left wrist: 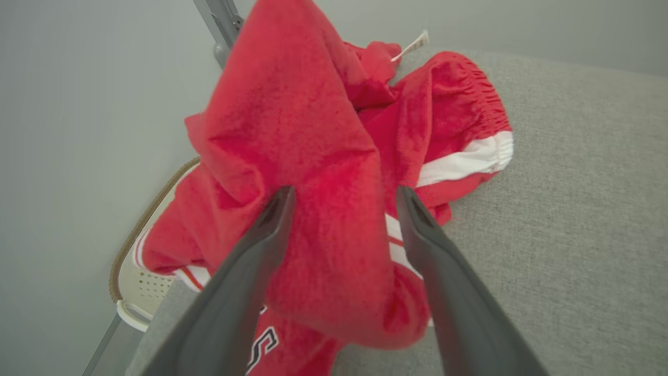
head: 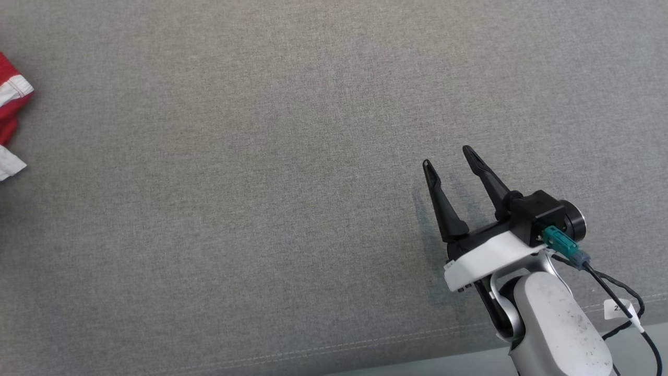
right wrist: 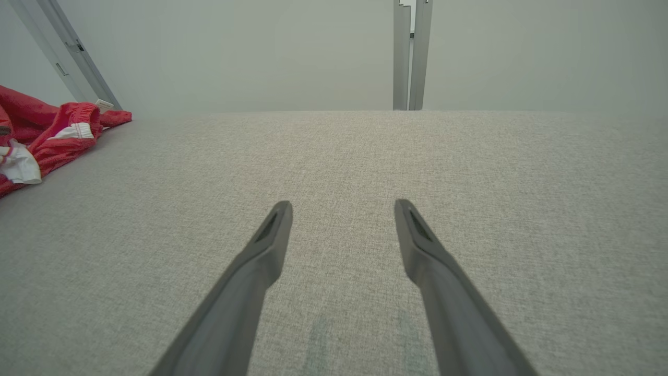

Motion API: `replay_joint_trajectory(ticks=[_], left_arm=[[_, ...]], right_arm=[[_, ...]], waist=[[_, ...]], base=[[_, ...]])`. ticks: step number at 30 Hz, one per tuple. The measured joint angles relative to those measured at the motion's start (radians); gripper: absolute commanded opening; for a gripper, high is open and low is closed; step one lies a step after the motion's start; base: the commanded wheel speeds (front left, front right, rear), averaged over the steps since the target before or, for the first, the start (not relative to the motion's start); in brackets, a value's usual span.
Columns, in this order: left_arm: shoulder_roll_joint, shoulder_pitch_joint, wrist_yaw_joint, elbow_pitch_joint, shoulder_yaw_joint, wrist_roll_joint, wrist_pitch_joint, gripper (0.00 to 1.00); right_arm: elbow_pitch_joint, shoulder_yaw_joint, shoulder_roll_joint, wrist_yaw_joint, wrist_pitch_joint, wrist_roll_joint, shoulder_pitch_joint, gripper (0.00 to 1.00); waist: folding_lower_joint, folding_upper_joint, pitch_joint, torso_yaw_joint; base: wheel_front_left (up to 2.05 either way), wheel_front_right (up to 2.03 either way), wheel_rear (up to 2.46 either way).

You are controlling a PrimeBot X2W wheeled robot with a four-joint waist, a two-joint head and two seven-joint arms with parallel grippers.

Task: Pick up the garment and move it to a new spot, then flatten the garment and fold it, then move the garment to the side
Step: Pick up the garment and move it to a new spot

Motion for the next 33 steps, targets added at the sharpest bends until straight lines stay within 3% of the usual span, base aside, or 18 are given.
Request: replay_joint_trajectory(ticks=[7, 8, 10, 14, 25, 33], left_arm=[[-0.005, 0.003, 0.012, 0.018, 0.007, -0.026, 0.054, 1.00], [-0.007, 0.003, 0.012, 0.020, 0.007, -0.028, 0.060, 0.49], [-0.012, 0.003, 0.014, 0.023, 0.006, -0.030, 0.066, 0.00], [-0.016, 0.004, 0.014, 0.025, -0.002, -0.030, 0.063, 0.00], [0.004, -0.036, -0.028, -0.009, -0.007, -0.058, -0.095, 0.00], [0.008, -0.109, -0.046, -0.080, -0.068, -0.040, -0.159, 0.00]], right_arm=[[-0.009, 0.003, 0.000, 0.000, 0.011, -0.008, -0.002, 1.00], [-0.011, 0.005, 0.000, 0.000, 0.013, -0.008, -0.002, 1.00], [-0.014, 0.008, 0.000, 0.000, 0.018, -0.009, -0.003, 1.00], [-0.018, 0.012, 0.000, 0.000, 0.021, -0.011, -0.004, 1.00], [0.008, 0.026, 0.000, 0.000, 0.009, 0.004, -0.005, 1.00], [0.045, 0.039, 0.000, 0.000, -0.015, 0.049, -0.004, 1.00]], waist=[[0.0000, 0.0000, 0.022, 0.010], [0.0000, 0.0000, 0.024, 0.012], [-0.0001, 0.0000, 0.027, 0.016], [0.0000, 0.0000, 0.030, 0.021], [-0.0001, 0.0000, -0.025, 0.030], [-0.0002, 0.0000, -0.086, 0.031]], base=[[0.00, 0.00, 0.00], [0.00, 0.00, 0.00], [0.00, 0.00, 0.00], [0.00, 0.00, 0.00], [0.00, 0.00, 0.00], [0.00, 0.00, 0.00]])
